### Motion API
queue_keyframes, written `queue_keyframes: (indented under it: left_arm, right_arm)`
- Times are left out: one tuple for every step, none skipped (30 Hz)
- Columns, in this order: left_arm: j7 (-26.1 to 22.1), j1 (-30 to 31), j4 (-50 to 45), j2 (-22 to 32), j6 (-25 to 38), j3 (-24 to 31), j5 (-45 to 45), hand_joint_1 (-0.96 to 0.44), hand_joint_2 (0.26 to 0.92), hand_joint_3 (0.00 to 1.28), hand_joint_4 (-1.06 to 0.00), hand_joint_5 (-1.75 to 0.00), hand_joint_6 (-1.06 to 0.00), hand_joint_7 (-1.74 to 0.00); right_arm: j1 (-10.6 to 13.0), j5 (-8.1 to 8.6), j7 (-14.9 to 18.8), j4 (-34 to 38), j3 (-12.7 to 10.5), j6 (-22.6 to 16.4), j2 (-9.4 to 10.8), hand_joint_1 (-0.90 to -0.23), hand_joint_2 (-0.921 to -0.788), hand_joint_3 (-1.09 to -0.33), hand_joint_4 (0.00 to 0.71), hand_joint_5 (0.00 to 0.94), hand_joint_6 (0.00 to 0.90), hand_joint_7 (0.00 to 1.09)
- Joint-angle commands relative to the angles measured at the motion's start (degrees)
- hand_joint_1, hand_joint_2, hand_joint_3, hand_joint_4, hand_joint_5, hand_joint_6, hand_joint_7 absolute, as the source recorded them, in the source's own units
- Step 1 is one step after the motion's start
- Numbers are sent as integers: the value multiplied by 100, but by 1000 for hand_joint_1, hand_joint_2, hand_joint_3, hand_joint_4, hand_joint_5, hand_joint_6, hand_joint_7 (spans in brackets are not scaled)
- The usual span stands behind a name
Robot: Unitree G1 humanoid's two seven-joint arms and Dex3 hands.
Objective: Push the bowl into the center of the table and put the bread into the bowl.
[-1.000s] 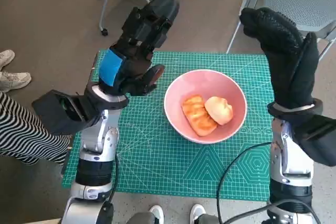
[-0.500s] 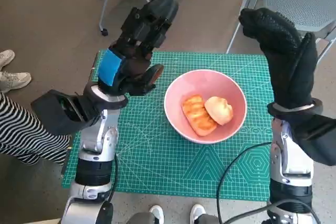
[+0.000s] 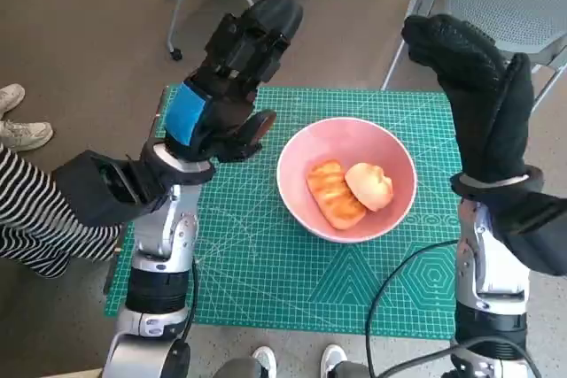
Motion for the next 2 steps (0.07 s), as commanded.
queue_keyframes:
  left_arm:
    - [-51,5,-26,62,38,15,-70,-643,921,488,-8,-172,1,-522]
    - [-54,3,-27,63,48,16,-75,-643,921,489,-6,-177,1,-522]
  right_arm:
    - [132,38,54,23,-3,74,11,-702,-921,-680,191,1,36,578]
    - [130,40,58,30,-3,67,12,-702,-921,-680,191,1,36,578]
